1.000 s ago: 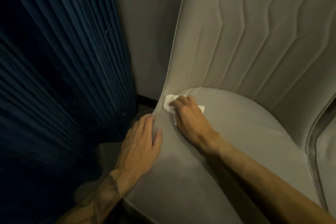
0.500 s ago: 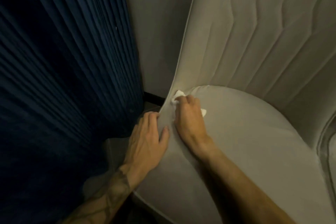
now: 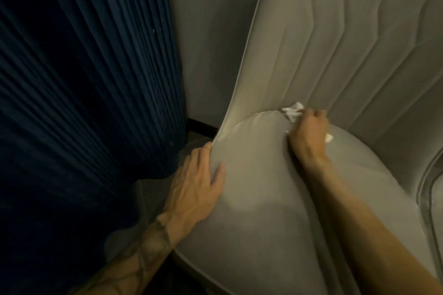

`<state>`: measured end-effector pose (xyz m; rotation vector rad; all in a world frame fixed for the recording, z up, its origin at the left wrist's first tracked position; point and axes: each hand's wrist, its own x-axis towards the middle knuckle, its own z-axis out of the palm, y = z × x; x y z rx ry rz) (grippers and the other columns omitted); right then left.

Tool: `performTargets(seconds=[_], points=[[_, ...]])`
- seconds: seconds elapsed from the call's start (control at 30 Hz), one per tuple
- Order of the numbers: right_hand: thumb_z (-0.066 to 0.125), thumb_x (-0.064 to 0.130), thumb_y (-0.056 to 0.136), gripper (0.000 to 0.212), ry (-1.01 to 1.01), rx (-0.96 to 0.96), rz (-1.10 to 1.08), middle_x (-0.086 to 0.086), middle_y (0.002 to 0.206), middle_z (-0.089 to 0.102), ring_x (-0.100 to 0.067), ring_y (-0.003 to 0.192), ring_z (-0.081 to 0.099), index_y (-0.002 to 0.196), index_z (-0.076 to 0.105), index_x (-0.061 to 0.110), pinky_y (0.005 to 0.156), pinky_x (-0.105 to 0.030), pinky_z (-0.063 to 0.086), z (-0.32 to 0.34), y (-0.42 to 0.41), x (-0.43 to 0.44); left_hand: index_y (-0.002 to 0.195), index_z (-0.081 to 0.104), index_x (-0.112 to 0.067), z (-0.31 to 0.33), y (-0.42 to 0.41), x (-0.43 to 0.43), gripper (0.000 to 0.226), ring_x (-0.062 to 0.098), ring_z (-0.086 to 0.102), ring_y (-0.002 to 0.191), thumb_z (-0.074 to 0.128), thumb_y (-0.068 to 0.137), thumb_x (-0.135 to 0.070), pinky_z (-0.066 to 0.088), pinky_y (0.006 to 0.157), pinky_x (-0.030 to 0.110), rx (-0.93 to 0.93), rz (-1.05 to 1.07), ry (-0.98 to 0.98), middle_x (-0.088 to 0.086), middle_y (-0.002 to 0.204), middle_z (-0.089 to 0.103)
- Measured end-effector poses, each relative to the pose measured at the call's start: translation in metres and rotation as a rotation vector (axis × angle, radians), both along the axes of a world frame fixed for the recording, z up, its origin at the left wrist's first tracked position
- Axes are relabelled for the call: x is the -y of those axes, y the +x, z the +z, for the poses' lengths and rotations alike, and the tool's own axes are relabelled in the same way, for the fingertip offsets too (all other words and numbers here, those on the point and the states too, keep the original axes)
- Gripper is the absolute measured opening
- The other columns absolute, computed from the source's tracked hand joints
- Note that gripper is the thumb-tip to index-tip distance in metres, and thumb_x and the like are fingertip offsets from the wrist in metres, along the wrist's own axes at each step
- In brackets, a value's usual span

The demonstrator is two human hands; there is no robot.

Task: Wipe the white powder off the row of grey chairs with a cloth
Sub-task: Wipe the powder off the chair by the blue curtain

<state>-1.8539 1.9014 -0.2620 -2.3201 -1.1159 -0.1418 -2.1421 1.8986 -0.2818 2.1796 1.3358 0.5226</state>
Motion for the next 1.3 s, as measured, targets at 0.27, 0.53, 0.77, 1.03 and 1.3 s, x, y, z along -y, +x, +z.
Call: performTargets(seconds=[0.27, 0.53, 0.77, 1.03, 1.3], points=[[0.059, 0.013, 0.088, 0.018, -0.044, 0.067, 0.445, -0.025, 0.101, 0.055, -0.04, 0.094, 0.052, 0.1, 0.063, -0.001, 0.086, -0.042, 0.039, 0.008, -0.04, -0.02, 0.159, 0.026, -0.024, 0.005, 0.0, 0.0, 0.065, 0.019, 0.048, 0.129, 0.03, 0.104, -0.057, 0.043, 0.108, 0.039, -0.006, -0.008, 0.001, -0.001, 0.146, 0.046], [0.05, 0.013, 0.097, 0.017, 0.056, -0.022, 0.454, -0.021, 0.092, 0.06, -0.036, 0.087, 0.056, 0.094, 0.064, 0.005, 0.077, -0.034, 0.038, -0.004, -0.071, -0.028, 0.161, 0.02, -0.029, 0.007, 0.0, 0.0, 0.066, 0.016, 0.046, 0.131, 0.031, 0.103, -0.059, 0.042, 0.111, 0.038, 0.002, -0.012, -0.041, -0.003, 0.149, 0.042], [0.057, 0.004, 0.087, 0.016, -0.037, 0.173, 0.32, -0.019, 0.101, 0.051, -0.037, 0.091, 0.047, 0.102, 0.063, 0.005, 0.083, -0.049, 0.044, 0.003, 0.019, 0.025, 0.162, 0.02, -0.03, 0.013, 0.001, 0.005, 0.064, 0.018, 0.047, 0.13, 0.032, 0.104, -0.056, 0.042, 0.107, 0.039, -0.002, -0.016, -0.066, -0.001, 0.151, 0.042], [0.067, 0.009, 0.08, 0.022, -0.226, 0.252, -0.037, -0.022, 0.098, 0.048, -0.038, 0.085, 0.046, 0.098, 0.061, -0.002, 0.075, -0.051, 0.044, 0.009, 0.076, 0.154, 0.163, 0.019, -0.028, 0.017, 0.002, 0.004, 0.07, 0.022, 0.044, 0.136, 0.028, 0.101, -0.06, 0.04, 0.11, 0.043, -0.055, -0.011, -0.109, 0.002, 0.157, 0.038], [0.065, 0.006, 0.08, 0.028, -0.195, 0.283, -0.004, -0.019, 0.106, 0.044, -0.036, 0.089, 0.043, 0.105, 0.055, 0.0, 0.078, -0.051, 0.042, 0.016, 0.072, 0.151, 0.161, 0.021, -0.027, 0.019, 0.003, 0.005, 0.067, 0.022, 0.046, 0.131, 0.029, 0.102, -0.058, 0.043, 0.107, 0.043, -0.078, -0.037, -0.065, 0.004, 0.154, 0.04]])
